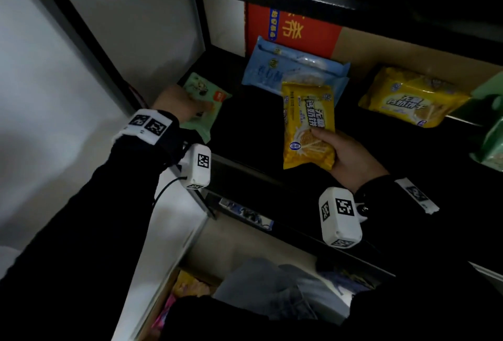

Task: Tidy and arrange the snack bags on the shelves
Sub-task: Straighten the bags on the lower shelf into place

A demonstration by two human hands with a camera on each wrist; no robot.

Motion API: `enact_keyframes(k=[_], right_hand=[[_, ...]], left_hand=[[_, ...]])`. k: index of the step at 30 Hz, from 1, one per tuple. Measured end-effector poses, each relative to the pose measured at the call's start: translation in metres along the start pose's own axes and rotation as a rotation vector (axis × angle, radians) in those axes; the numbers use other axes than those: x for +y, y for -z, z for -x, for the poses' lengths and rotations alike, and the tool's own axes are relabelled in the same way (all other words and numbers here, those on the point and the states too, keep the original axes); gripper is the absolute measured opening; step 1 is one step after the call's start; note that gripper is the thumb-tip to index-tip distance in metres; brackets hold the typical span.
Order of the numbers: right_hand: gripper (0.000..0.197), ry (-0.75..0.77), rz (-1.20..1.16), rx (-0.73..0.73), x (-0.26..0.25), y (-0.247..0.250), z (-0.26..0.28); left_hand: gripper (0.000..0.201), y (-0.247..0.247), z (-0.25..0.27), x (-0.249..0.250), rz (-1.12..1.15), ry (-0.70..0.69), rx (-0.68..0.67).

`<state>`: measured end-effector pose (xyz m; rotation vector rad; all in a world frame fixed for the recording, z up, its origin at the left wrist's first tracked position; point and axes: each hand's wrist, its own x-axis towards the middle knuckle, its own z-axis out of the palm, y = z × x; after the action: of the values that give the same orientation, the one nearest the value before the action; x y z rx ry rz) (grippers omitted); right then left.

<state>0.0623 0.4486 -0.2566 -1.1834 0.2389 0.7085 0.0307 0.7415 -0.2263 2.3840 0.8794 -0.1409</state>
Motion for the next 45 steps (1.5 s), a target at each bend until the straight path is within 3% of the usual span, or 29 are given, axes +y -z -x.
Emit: enact_keyframes(k=[4,6,9,12,18,24,29,33,37,41,45], right_hand=[[0.041,0.001,0.034,-0.051,0.0,-0.011,-0.002],[0.047,-0.002,0.025,-0.103,0.002,-0.019,-0.001],[0.055,-0.015,0.02,-0.219,0.009,-0.034,0.006],[0.055,-0.031,0.081,-0.336,0.02,-0.048,0.019],[0.044,-0.156,0.292,-0.552,0.077,-0.06,0.053],[0.047,-0.331,0.431,-0.711,0.169,-0.086,0.093],[0.056,-0.463,0.578,-0.814,0.247,-0.103,0.124],[0.071,-0.54,0.642,-0.826,0.311,-0.107,0.131],[0.072,-0.585,0.672,-0.818,0.396,-0.099,0.106],[0.066,-0.617,0.688,-0.794,0.504,-0.065,0.045],[0.042,-0.636,0.746,-0.771,0.618,-0.019,-0.037]], left_hand=[[0.082,-0.004,0.019,0.011,0.009,-0.067,0.18],[0.076,-0.005,0.041,0.006,0.265,-0.076,0.264],[0.051,-0.018,0.095,-0.006,0.773,-0.048,0.262],[0.034,-0.039,0.148,-0.022,1.021,0.013,0.305],[0.034,-0.074,0.25,-0.079,1.117,0.256,0.48],[0.034,-0.105,0.347,-0.146,1.173,0.468,0.683],[0.045,-0.136,0.404,-0.211,1.172,0.662,0.751],[0.047,-0.166,0.422,-0.271,1.172,0.746,0.76],[0.047,-0.224,0.413,-0.342,1.19,0.792,0.758],[0.052,-0.323,0.377,-0.422,1.176,0.832,0.748],[0.051,-0.437,0.327,-0.509,1.174,0.829,0.648]])
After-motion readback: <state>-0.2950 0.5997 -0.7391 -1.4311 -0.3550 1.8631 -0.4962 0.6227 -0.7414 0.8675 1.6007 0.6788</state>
